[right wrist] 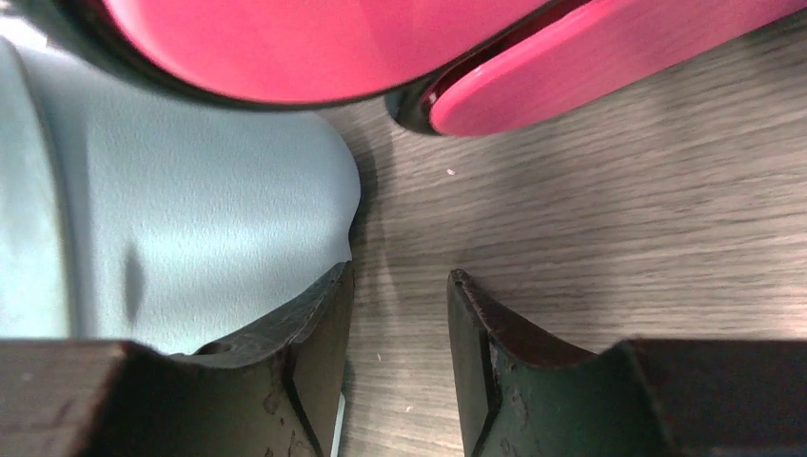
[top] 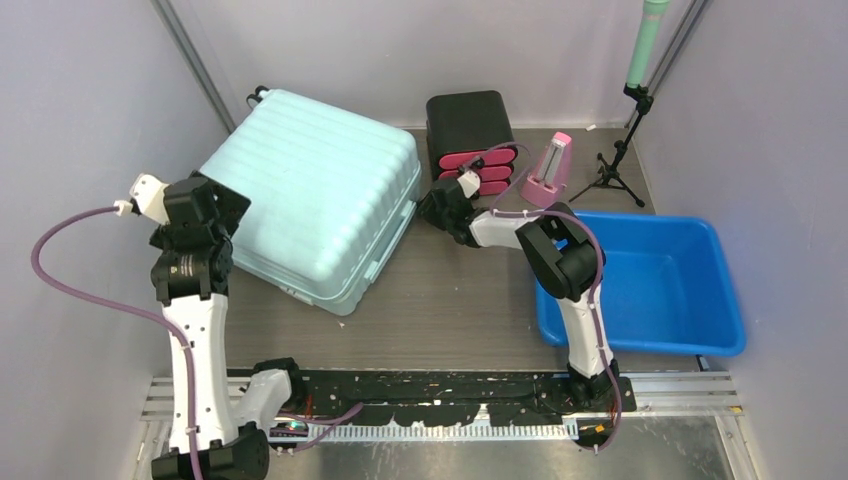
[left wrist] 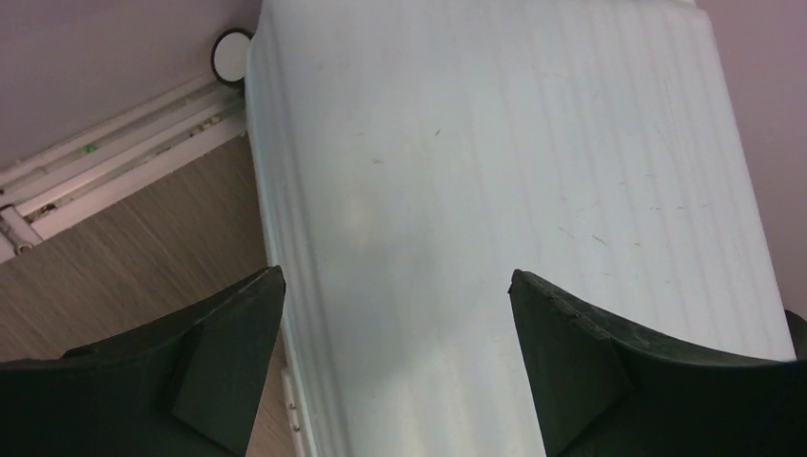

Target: Open, take out, and arrange the luggage

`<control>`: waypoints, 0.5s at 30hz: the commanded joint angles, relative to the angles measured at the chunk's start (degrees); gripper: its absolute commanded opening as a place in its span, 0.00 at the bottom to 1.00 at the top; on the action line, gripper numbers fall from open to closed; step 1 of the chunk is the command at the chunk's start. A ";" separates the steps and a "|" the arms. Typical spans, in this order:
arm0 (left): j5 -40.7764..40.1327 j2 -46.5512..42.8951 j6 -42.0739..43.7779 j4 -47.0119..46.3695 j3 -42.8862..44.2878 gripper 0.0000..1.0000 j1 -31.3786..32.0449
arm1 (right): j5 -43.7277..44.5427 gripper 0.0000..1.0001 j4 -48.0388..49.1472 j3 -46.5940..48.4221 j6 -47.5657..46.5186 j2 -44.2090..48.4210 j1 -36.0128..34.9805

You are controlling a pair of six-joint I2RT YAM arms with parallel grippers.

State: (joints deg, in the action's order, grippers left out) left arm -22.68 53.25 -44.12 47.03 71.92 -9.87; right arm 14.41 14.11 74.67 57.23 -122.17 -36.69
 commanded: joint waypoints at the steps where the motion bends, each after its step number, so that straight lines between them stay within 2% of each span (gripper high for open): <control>1: -3.50 -0.52 -7.80 6.25 -2.23 0.88 -0.23 | -5.41 0.47 -1.20 2.57 -2.94 2.17 -2.37; 4: -7.12 0.97 -16.33 16.31 0.04 0.82 -0.19 | -4.51 0.47 -3.60 0.17 -5.16 6.37 -2.38; 10: -4.49 3.93 -20.83 26.05 -0.29 0.78 -0.18 | -3.37 0.48 -9.55 -4.88 -8.18 16.12 -2.53; 15: 4.71 -0.35 -21.28 23.93 -6.42 0.64 -0.16 | -3.47 0.48 -9.17 -9.77 -7.66 23.20 -4.34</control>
State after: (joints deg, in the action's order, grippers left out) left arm -25.58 56.01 -62.85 67.40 69.76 -10.11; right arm 10.81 4.34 67.75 50.76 -106.37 -39.64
